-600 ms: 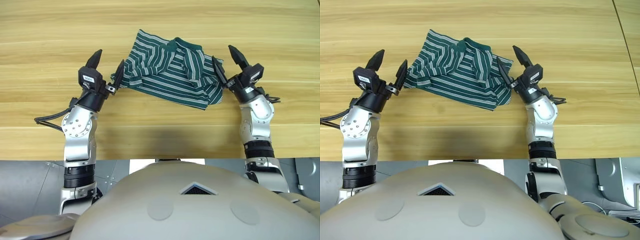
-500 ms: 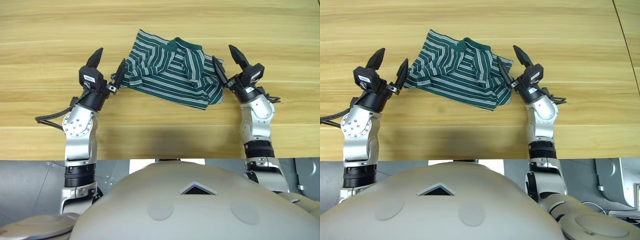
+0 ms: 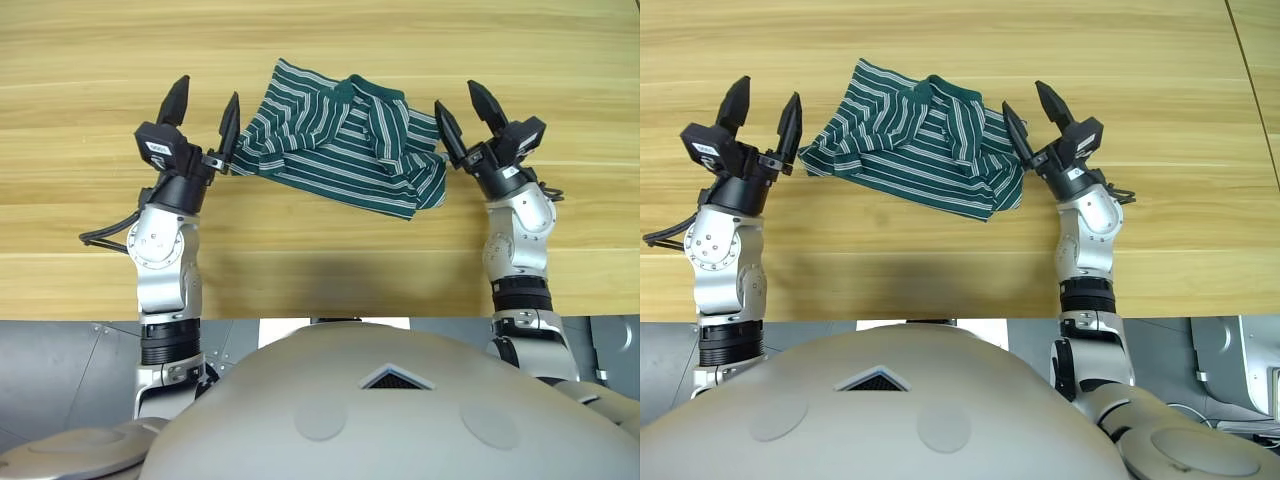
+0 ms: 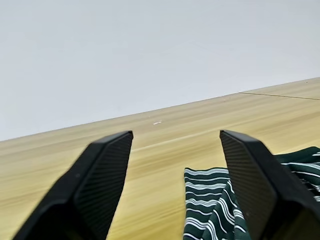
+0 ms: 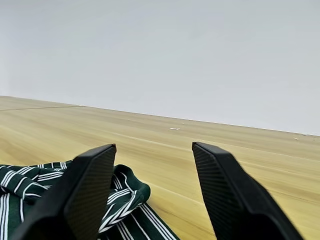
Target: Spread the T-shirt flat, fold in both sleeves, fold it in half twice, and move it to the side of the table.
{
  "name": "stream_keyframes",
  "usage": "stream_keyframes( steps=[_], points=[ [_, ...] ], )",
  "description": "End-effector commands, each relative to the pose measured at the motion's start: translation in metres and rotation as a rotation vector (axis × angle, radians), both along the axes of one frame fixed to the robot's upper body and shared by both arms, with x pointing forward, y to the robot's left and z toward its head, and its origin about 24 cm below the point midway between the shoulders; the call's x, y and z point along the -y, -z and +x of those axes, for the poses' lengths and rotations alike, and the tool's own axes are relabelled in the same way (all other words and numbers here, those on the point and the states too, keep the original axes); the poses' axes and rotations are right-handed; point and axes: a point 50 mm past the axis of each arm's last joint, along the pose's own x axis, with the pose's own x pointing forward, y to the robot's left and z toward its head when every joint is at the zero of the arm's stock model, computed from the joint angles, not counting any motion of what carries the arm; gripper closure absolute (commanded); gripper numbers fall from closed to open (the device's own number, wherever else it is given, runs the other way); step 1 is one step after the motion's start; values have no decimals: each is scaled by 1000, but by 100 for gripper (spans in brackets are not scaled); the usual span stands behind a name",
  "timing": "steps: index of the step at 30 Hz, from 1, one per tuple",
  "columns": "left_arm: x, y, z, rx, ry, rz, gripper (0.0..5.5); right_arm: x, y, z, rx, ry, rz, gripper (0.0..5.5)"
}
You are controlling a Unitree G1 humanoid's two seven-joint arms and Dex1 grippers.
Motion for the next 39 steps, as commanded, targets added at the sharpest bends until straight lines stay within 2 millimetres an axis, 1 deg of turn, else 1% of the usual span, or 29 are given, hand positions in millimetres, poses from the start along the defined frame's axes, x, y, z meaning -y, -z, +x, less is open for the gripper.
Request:
stream_keyframes(
  steps=[1,8,14,15,16,19,27,30,32,34,39],
  points=[
    [2,1,1,8,-3,-9,276,2,-5,5,12,6,0,269],
    [6,4,2,14,6,-3,276,7,-7,8,28,38,3,269],
    [10,9,1,-6,33,1,276,6,-6,7,17,27,-4,269],
    [11,9,1,-9,40,-5,278,6,-5,7,14,23,0,247],
    [11,10,1,-9,41,-11,262,6,-5,7,12,20,1,243],
    [11,11,1,-9,26,-2,208,8,-5,8,15,38,-7,180],
    [12,14,2,-7,13,2,208,7,-4,8,18,38,-21,180],
    [13,14,1,-6,27,-5,258,5,-3,6,5,17,-31,178],
    [17,13,-1,-9,62,9,292,1,-2,3,-21,-22,-46,216],
    [23,12,-1,-32,103,64,297,-5,0,-4,-69,-76,-58,221],
    [43,9,-6,-80,256,201,297,-15,-4,-25,-243,-139,23,221]
  ],
)
